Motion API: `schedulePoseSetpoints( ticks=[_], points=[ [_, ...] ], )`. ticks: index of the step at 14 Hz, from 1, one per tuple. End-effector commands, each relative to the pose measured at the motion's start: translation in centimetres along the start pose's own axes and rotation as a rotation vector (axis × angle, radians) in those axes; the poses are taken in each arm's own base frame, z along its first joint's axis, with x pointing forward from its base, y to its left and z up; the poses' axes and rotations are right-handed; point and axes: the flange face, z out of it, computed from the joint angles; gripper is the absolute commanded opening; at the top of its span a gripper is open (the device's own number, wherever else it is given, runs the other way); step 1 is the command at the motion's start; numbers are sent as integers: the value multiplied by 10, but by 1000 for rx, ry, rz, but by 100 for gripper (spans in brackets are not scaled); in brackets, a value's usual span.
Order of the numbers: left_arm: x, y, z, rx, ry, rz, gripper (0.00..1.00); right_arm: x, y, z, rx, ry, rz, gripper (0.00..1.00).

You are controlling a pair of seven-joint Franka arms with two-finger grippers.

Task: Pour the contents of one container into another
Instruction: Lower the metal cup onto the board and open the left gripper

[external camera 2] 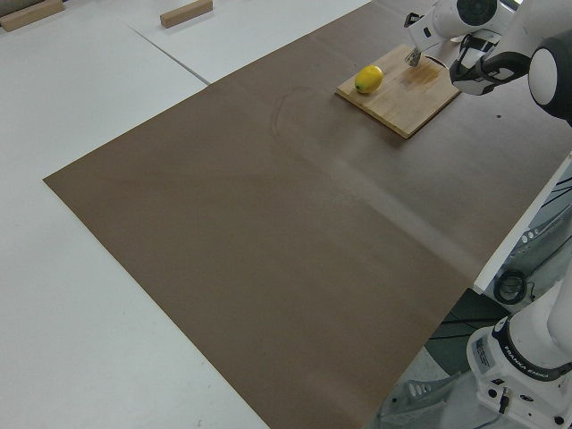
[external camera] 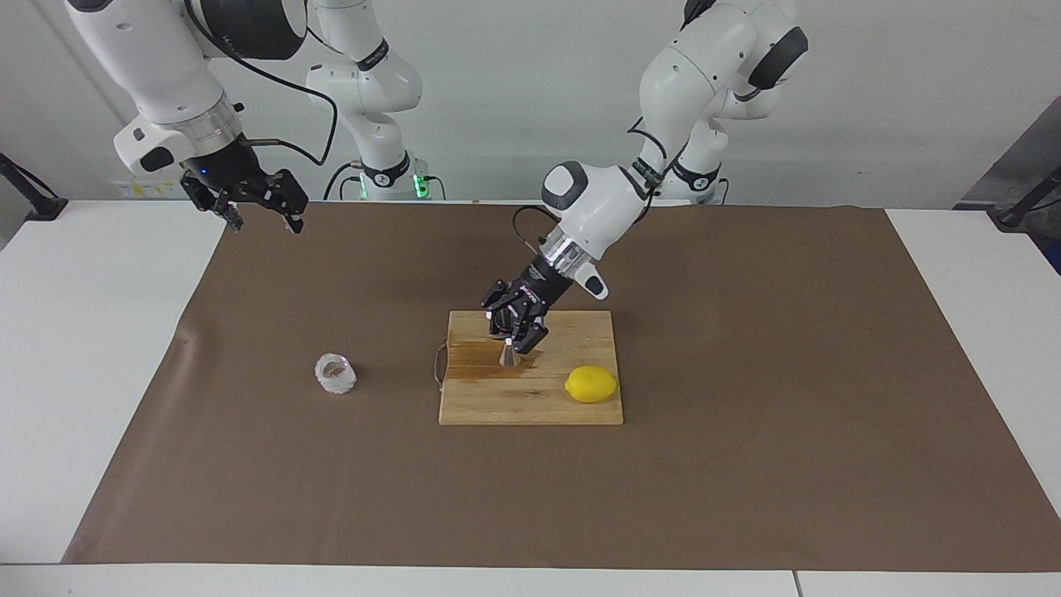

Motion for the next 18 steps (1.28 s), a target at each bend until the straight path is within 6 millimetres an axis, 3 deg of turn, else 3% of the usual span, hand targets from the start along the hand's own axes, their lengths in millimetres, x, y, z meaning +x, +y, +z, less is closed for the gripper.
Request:
schedulePoseSetpoints(
  ticks=[1, 4, 13, 18],
  points=[
    [-4, -8, 6, -6, -11, 16, 0, -3, 1, -3, -3, 0, 13, 100],
    [4, -24, 17, 8, 3, 27, 2, -3, 1, -3, -4, 0, 13, 100],
    [17, -34, 25, 8, 22, 53, 15, -3, 1, -3, -3, 0, 13, 100],
    [20, -35, 25, 10, 28, 52, 16, -3, 1, -3, -3, 0, 13, 100]
  ],
)
